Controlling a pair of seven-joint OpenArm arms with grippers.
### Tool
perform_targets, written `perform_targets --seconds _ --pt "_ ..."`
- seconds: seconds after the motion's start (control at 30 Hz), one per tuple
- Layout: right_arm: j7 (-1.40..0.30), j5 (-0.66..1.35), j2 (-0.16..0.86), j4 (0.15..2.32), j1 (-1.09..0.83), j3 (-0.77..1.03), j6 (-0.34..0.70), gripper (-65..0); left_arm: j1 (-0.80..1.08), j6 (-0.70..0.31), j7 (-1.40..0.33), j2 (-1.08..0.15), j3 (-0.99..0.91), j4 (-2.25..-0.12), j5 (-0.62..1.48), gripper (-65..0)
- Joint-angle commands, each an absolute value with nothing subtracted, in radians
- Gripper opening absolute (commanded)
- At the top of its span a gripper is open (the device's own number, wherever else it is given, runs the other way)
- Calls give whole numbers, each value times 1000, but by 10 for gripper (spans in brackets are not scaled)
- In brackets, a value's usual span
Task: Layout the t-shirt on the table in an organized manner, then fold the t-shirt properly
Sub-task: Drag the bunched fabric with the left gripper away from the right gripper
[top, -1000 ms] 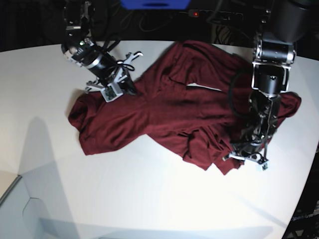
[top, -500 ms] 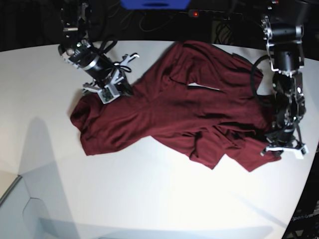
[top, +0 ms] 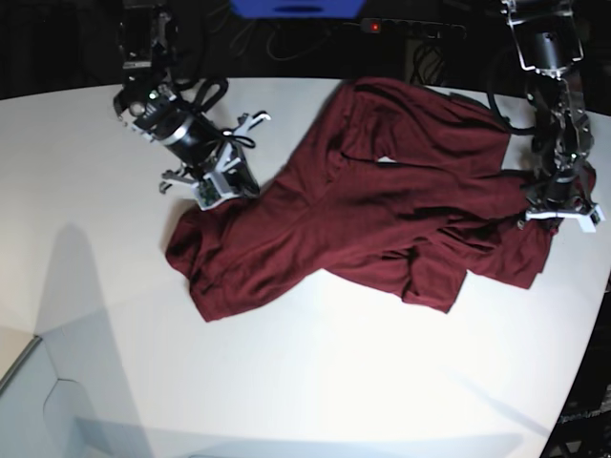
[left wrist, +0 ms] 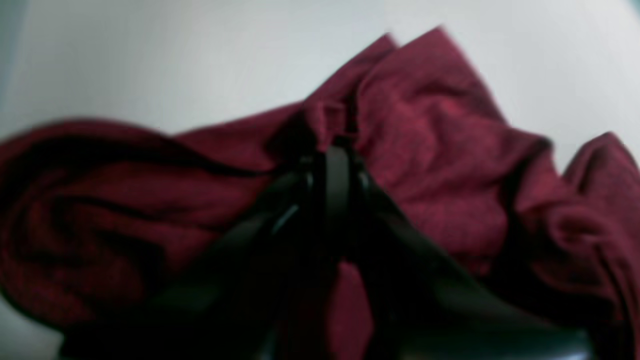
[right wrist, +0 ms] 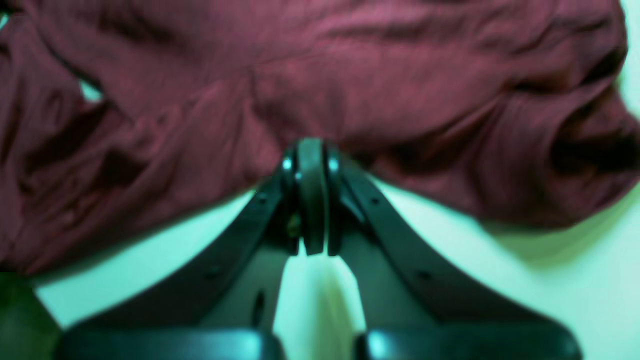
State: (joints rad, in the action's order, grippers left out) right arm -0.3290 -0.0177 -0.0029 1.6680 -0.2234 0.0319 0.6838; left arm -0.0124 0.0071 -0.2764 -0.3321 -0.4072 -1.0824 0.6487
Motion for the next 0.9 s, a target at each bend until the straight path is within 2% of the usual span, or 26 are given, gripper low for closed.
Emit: perform_targets --seconds 0.0,0.07,0.23,0.33,0.53,0.67,0.87 --pt "-300 5 -5 1685 -216 31 691 -650 -28 2 -257 -349 -414 -1079 653 -648" --pt "-300 5 -5 1687 -214 31 691 -650 -28 2 -259 -349 -417 -1058 653 -618" --pt "-300 5 -7 1685 -202 31 691 -650 -25 2 -259 -355 -420 -1072 654 -420" --pt "-300 5 -7 1679 -203 31 691 -650 -24 2 -257 -351 -458 -1139 654 -364" --pt "-300 5 -7 1676 -205 31 691 -650 -33 2 -257 -344 -495 -1330 656 -357" --pt "-300 5 -7 1676 -205 31 691 -650 -79 2 -260 -288 -473 -1455 654 -357" --pt "-300 5 -7 1676 -205 31 691 -650 -200 12 -259 -266 -124 -1388 642 -357"
